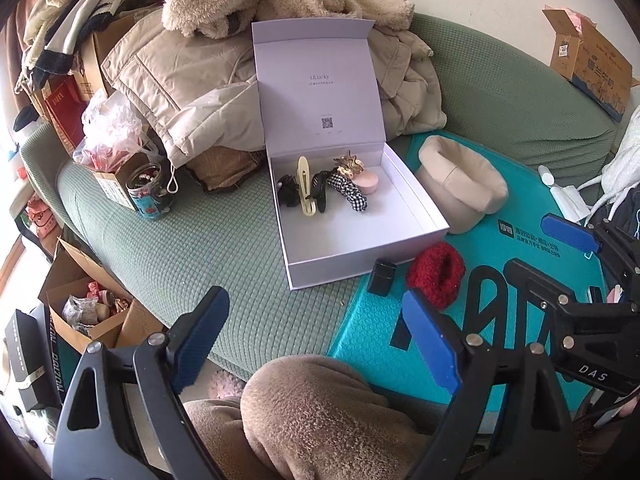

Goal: Organize objects
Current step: 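Withdraw both tools from the box toward the red scrunchie and black hair tie, then approach the black hair tie with the left tool while the right tool approaches the red scrunchie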

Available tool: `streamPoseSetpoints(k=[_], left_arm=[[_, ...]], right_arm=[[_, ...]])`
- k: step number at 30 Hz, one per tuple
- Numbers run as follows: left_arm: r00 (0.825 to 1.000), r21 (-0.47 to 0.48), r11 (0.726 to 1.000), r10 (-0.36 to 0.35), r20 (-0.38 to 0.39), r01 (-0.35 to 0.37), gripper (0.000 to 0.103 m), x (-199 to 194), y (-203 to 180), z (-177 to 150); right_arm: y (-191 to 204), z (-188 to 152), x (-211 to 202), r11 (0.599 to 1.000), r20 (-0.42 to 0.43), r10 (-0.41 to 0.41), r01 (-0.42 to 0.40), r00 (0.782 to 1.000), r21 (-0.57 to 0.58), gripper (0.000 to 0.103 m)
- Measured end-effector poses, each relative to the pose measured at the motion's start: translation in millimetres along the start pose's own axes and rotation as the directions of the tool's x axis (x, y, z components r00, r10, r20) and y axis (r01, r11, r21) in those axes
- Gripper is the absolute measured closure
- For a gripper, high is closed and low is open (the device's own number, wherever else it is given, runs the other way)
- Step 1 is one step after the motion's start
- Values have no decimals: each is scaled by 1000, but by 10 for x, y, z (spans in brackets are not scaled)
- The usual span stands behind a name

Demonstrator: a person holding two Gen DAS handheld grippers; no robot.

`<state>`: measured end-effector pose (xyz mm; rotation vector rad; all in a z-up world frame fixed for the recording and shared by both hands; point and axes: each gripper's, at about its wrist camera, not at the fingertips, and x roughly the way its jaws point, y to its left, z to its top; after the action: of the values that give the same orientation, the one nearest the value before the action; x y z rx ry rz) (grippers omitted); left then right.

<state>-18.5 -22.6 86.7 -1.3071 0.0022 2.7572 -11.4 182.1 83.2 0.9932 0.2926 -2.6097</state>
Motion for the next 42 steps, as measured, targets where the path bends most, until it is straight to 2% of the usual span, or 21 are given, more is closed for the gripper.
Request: streamPoseSetpoints(k=[6,18,30,34,42], left_arm=[[998,-5,1000,-19,-57,19,15,229,-10,-165],[991,20,997,-71,-110,74,15,655,-83,-331],[977,38,992,-113,-181,122,15,1158,-209,-342],[971,48,993,-98,-217,111,16,1347,-232,-312],[964,65,985,-143,-224,161,16,1571,-308,-203]], right_arm=[[34,-212,64,1000,-11,16,-16,1000,2,33],[46,-510,350,998,-89,63,-63,994,9,33],[-81,-633,843,994,-188,85,-70,979,81,33],[-98,-657,982,992,-213,98,-79,972,96,33],[-156,-670,1240,987,-249,116,-84,961,139,33]])
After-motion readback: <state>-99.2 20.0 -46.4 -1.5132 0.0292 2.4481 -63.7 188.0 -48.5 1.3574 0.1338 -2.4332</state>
